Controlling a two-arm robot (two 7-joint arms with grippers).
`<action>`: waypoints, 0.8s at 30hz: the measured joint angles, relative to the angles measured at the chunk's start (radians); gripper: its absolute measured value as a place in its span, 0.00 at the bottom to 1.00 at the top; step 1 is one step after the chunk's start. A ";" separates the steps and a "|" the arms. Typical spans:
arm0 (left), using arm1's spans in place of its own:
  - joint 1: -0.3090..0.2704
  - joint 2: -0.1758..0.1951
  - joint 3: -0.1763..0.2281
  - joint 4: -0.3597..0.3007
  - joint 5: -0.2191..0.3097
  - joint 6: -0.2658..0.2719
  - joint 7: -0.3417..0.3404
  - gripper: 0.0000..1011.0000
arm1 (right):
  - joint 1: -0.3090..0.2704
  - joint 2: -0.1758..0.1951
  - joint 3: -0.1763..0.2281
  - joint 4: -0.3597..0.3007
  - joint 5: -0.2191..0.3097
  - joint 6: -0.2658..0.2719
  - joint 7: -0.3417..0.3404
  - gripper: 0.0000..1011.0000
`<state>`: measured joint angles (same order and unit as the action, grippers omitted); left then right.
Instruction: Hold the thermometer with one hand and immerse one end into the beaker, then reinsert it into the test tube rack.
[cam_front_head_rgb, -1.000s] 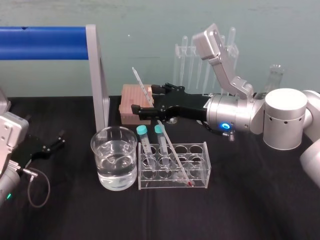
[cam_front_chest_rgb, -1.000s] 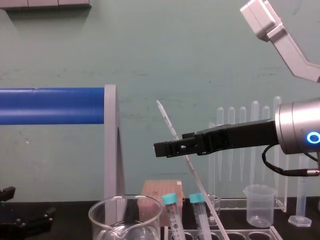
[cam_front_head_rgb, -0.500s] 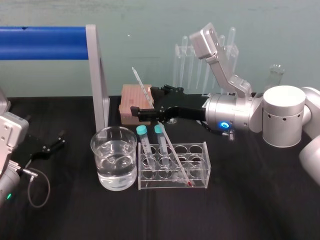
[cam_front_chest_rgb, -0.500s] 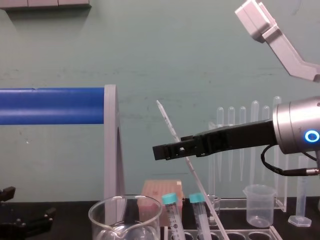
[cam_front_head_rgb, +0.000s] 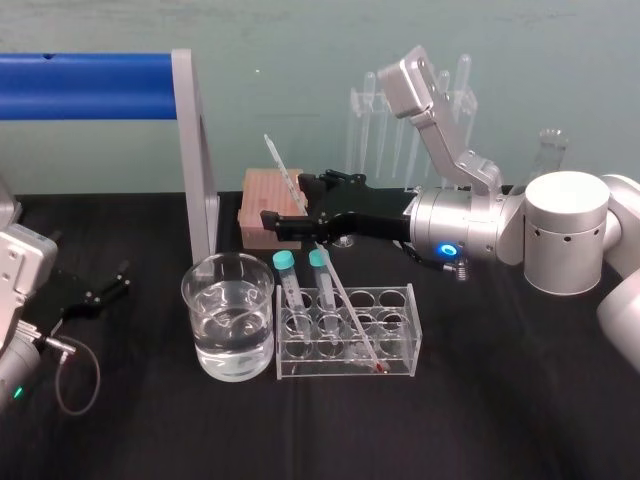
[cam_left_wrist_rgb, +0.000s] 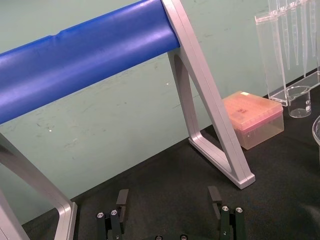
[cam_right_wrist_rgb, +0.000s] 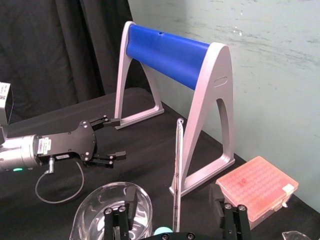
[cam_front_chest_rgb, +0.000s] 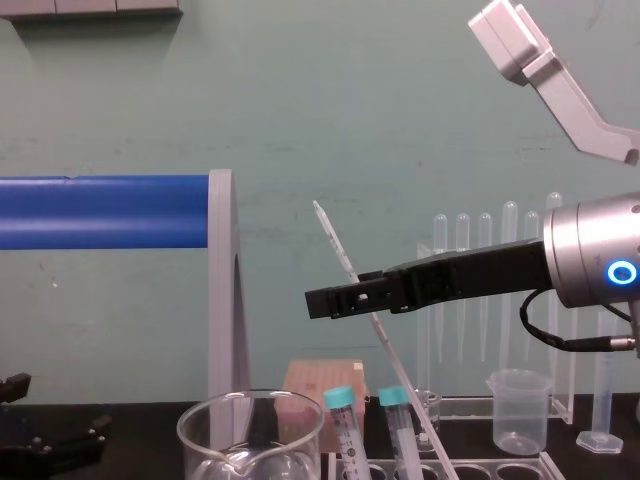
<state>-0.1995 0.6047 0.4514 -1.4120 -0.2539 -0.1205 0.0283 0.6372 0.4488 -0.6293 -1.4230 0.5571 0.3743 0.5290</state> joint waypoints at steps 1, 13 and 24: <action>0.000 0.000 0.000 0.000 0.000 0.000 0.000 1.00 | 0.000 0.000 0.000 0.000 0.000 0.000 0.000 0.94; 0.000 0.000 0.000 0.000 0.000 0.000 0.000 1.00 | -0.001 0.000 0.001 0.000 0.001 0.000 0.000 0.60; 0.000 0.000 0.000 0.000 0.000 0.000 0.000 1.00 | -0.001 0.000 0.002 0.000 0.002 0.000 0.000 0.26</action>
<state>-0.1995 0.6047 0.4514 -1.4120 -0.2539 -0.1205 0.0283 0.6361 0.4488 -0.6276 -1.4229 0.5587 0.3741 0.5289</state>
